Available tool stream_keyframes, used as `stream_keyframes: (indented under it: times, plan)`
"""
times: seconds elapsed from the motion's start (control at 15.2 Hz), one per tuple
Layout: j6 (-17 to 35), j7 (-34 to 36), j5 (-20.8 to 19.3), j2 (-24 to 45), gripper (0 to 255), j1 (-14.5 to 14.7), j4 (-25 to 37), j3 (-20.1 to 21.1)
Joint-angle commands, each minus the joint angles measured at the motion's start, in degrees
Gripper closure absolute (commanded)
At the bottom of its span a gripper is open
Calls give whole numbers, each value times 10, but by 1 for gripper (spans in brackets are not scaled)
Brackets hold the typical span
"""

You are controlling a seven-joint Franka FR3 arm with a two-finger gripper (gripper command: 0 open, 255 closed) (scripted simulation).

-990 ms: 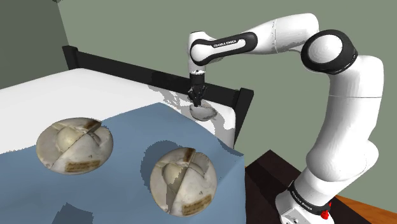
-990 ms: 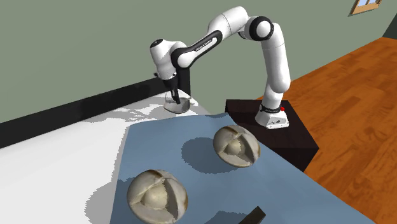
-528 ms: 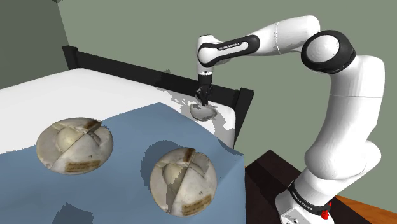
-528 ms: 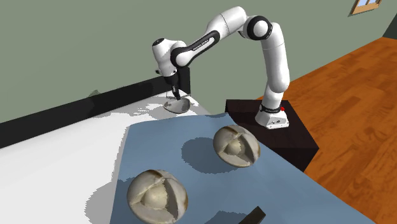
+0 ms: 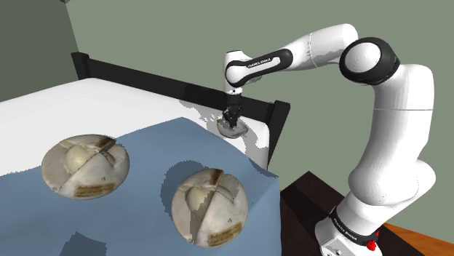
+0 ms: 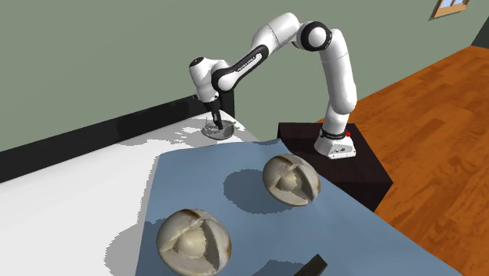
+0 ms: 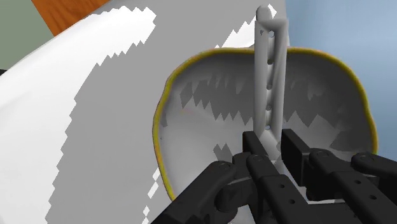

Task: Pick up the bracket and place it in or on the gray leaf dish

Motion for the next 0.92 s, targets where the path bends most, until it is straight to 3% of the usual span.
stream_keyframes:
  times: [0.0, 0.53, 0.59, 0.86]
  plan:
    - [14, 3, -4, 8, 255, 1, -7, -2]
    - [14, 3, -4, 8, 255, 1, -7, -2]
    - [14, 3, -4, 8, 0, 1, -7, -2]
    - [14, 3, -4, 8, 0, 1, -7, -2]
